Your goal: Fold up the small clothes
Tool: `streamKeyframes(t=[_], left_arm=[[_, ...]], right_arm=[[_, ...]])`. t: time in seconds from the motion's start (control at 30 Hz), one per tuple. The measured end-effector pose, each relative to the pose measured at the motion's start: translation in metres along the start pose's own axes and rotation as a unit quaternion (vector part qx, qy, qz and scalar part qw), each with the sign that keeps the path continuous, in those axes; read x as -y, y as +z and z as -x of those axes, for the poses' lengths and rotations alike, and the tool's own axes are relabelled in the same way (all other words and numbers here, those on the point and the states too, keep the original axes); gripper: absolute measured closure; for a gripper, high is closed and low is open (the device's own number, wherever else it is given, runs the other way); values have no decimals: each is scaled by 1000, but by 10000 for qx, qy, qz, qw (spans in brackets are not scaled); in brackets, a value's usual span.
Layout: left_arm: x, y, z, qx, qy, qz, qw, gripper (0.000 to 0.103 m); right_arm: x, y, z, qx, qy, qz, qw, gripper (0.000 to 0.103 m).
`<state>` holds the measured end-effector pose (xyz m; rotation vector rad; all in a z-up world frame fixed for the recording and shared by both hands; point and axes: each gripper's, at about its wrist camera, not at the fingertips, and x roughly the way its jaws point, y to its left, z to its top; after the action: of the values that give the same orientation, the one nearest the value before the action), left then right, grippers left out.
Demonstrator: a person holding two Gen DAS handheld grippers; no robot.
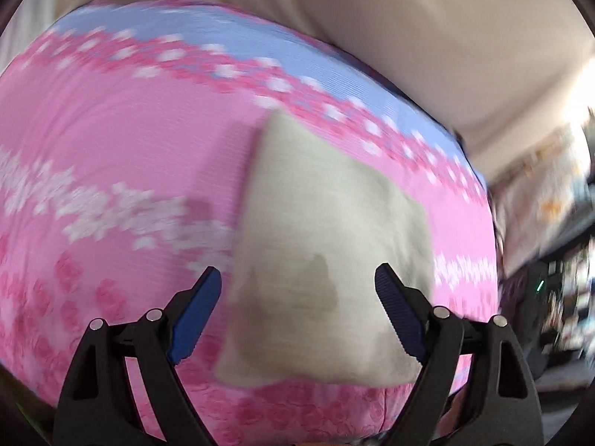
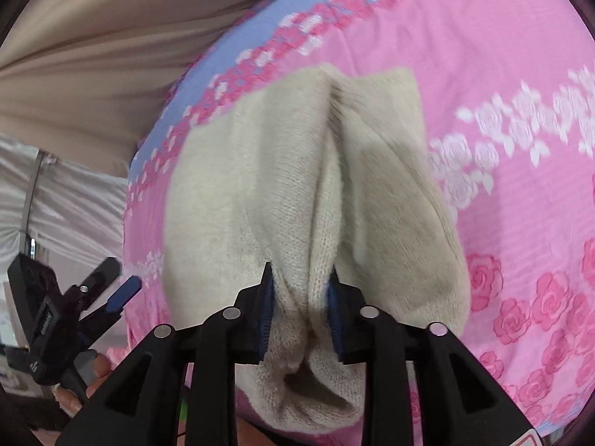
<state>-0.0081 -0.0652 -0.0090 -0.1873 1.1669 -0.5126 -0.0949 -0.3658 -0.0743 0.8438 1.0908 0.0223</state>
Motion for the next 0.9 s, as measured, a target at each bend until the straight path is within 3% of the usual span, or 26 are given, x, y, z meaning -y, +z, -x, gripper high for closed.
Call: streamKeyframes(t=[0.23,0.43,0.5,0.57,0.63,0.7,0.8,0.83,0.87,0.9], left_arm=[[30,-7,-28,-336,57,-407,9986,20],[35,-14,-35,-298,277,-614,9973,18],[36,-14,-37,-299,325,-622,9971,18],[37,-13,-38,-306,361,-651,9968,17],[36,-14,-39,-297,391,-676,9965,17],[35,-15,-41,-311,428,-685,9962,17],[36,-15,-39,-273,427,-708,9962,17],[35,-14,-37,-247,416,-705,9963,17],[35,-14,-36,-233,407,-690,9965,17],[33,-13,-35,-221,379,-642,9970,17]], right_arm=[[32,26,20,550,-337,-295,9975,65],[44,49,-19,221,-435,-350,9982,61],[38,49,-12,508,-340,-222,9979,95],[43,50,3,837,-350,-351,9953,95],[54,51,-5,724,-676,-421,9942,95],[72,48,-22,317,-1094,-425,9926,91],[59,41,7,746,-751,-563,9928,80],[49,39,18,911,-591,-453,9931,71],[39,38,26,1027,-433,-357,9931,48],[28,38,28,1067,-239,-274,9936,36]])
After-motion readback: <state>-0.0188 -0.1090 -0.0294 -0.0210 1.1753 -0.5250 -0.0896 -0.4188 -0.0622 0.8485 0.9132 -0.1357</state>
